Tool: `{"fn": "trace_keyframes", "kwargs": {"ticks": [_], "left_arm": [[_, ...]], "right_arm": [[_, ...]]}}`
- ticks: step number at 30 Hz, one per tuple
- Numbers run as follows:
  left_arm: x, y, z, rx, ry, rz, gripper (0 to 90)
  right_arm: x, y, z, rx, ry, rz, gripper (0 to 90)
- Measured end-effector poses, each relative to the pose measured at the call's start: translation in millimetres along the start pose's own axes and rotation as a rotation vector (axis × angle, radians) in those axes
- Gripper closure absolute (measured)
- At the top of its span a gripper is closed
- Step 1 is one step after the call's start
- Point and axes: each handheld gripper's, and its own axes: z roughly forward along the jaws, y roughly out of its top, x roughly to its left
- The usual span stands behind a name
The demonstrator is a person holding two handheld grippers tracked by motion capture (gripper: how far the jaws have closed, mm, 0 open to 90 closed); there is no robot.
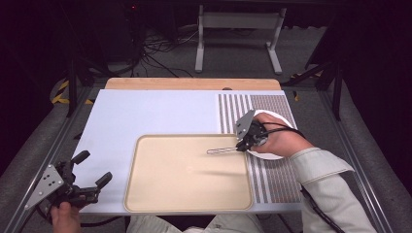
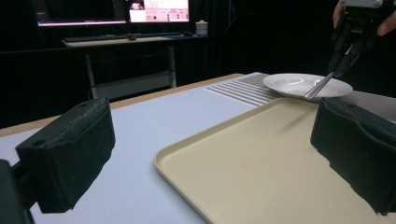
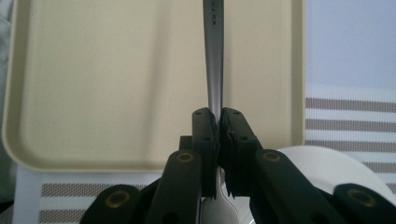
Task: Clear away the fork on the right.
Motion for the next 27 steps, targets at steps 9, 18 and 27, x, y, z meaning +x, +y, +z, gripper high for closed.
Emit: {"fn": "trace_keyframes", "kwargs": {"ticks": [9,18,27], "left_arm": [[-0.5,-0.1,-0.3,-0.002,0.000,-0.005,0.4],[-0.1,0.0,-0.9,0.001,-0.002,-0.004,0.4],[-0.1,-0.2,-0.4,-0.003,-0.001,-0.003,0.4]], "right_arm": [[-8.8,19.2,20.7,-0.018,0.000,-0.020,84.8],[-14.4,26.3,40.8,-0.016,0.026,-0.022,84.8],[-19.3,28.5,56.0,-0.033,0.044,-0.015,84.7]]}}
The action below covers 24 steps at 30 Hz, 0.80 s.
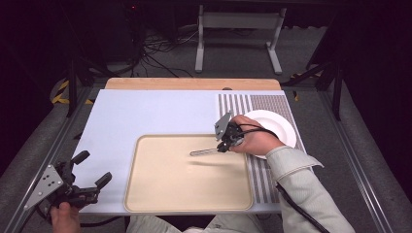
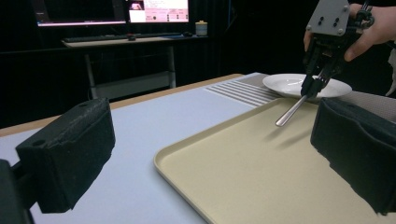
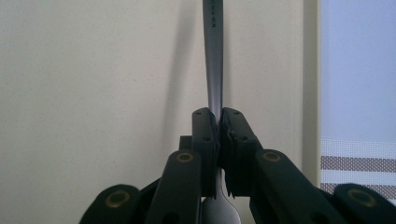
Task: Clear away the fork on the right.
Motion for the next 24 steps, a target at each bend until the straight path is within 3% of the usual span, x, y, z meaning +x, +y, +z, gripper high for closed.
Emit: {"fn": "trace_keyframes", "kwargs": {"ticks": [24], "left_arm": [[0.8,0.0,0.2,-0.001,-0.002,-0.006,0.4]], "right_arm": [[-4.0,-5.4,33.1,0.027,0.042,0.024,84.6]]}}
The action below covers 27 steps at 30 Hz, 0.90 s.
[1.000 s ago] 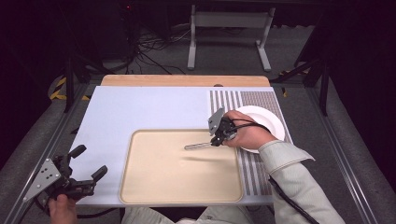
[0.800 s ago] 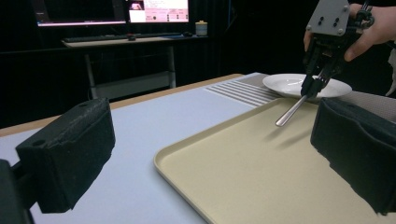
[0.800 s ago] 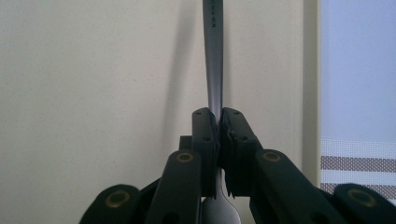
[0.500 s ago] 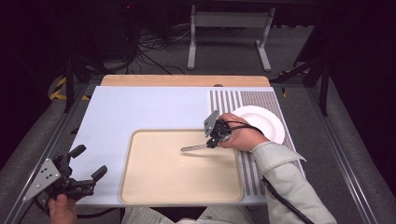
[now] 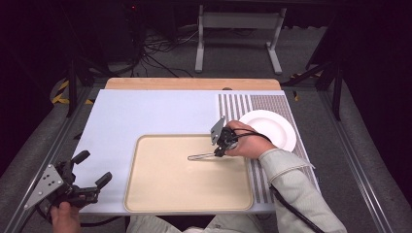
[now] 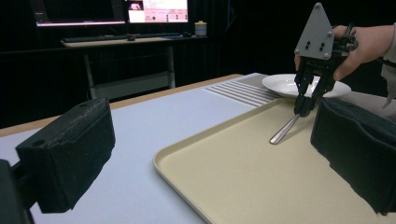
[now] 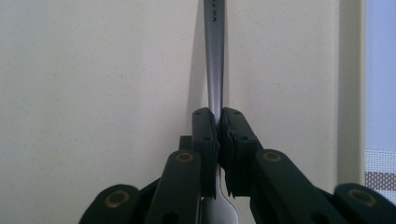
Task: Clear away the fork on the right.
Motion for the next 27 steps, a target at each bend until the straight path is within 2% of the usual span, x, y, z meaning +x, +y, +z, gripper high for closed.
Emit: {"fn": "trace_keyframes", "kwargs": {"ticks": [12,27], "left_arm": [[-0.2,0.0,-0.2,0.006,-0.002,0.005,0.4],[-0.2,-0.1,-0.2,0.006,-0.001,0.004,0.4]], "right_arm": [[0.3,-0.9,9.4,0.033,0.015,-0.007,84.6],[0.1,-1.1,12.0,0.031,0.038,0.007,82.7]]}}
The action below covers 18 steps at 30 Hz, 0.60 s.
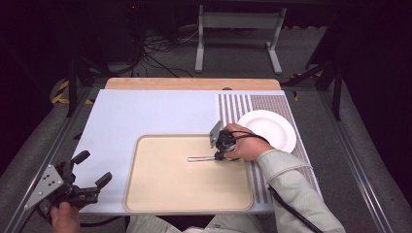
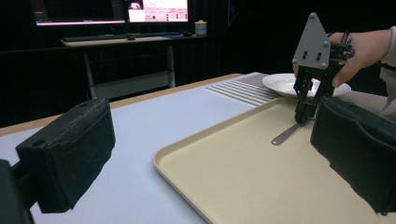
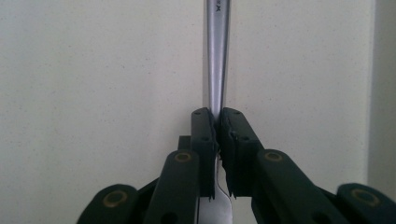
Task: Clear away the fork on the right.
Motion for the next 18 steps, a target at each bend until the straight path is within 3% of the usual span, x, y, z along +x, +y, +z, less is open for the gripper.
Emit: {"fn": "trace_keyframes", "kwargs": {"ticks": [5,8,18], "left_arm": [[0.0,0.1,-0.1,-0.002,0.001,-0.001,0.4],[0.0,0.1,0.1,0.000,-0.002,0.001,0.5],[0.1,0.1,-0.1,-0.002,-0.001,0.000,0.5]], "right_arm": [[0.2,1.6,-5.4,-0.019,0.005,0.000,82.3],[0.7,4.9,-10.3,-0.055,0.006,0.000,90.0],[-0.1,21.0,-12.0,-0.132,-0.018,0.035,90.0]]}}
